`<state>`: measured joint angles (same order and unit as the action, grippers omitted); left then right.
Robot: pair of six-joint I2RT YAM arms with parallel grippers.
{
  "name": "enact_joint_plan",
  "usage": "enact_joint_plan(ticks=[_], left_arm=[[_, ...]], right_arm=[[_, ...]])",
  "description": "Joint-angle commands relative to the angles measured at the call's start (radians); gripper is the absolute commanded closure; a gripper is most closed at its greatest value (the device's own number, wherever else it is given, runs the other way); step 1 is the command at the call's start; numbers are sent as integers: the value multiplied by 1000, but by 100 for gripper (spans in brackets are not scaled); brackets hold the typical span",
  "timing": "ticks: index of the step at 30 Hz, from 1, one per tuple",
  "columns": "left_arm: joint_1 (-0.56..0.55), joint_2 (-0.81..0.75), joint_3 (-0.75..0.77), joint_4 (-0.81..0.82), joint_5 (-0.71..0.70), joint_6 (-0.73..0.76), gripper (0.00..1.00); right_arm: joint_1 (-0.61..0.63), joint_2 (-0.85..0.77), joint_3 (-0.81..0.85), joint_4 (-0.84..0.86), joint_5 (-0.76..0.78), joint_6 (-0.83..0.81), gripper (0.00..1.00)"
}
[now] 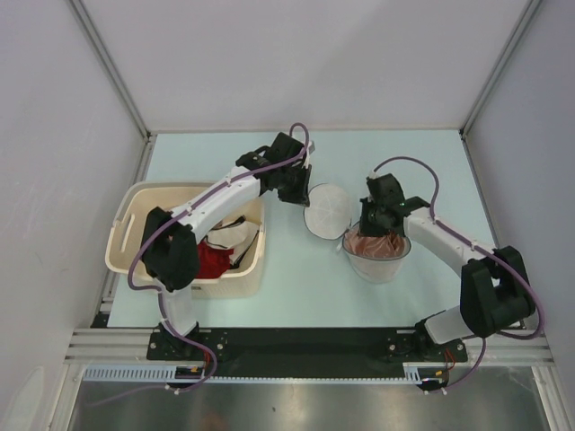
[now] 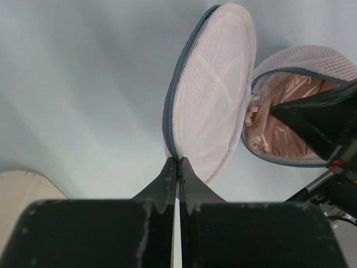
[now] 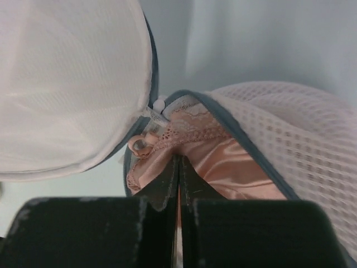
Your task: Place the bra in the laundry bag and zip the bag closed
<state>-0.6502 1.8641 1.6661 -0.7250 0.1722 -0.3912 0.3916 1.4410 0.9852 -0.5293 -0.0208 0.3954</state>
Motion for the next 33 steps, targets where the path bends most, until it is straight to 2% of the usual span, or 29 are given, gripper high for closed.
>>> enact_joint_plan(ticks=[1,8,16,24,28,32,33], left_arm=[[-9,-77,46,-5,44,26,100],[-12,-124,46,-7,41,17,100],[-26,-163,66,35,159,-40,100],[-63,-203,99,33,191,-70,100],[-80,-232,115,24,188,-84,100],[-89,-227,115,-7,116,-64,100],[-89,-221,127,-19,102,-63,100]], right_arm=[[24,28,-62,152,16,40,100],[26,55,-103,166,15,78,100],[24,50,-197,244,59,146,100],[16,87,-252,310,55,166,100],[13,102,-238,301,32,137,100],[24,72,-188,236,32,128,100],[26,61,-175,218,-8,126,100]])
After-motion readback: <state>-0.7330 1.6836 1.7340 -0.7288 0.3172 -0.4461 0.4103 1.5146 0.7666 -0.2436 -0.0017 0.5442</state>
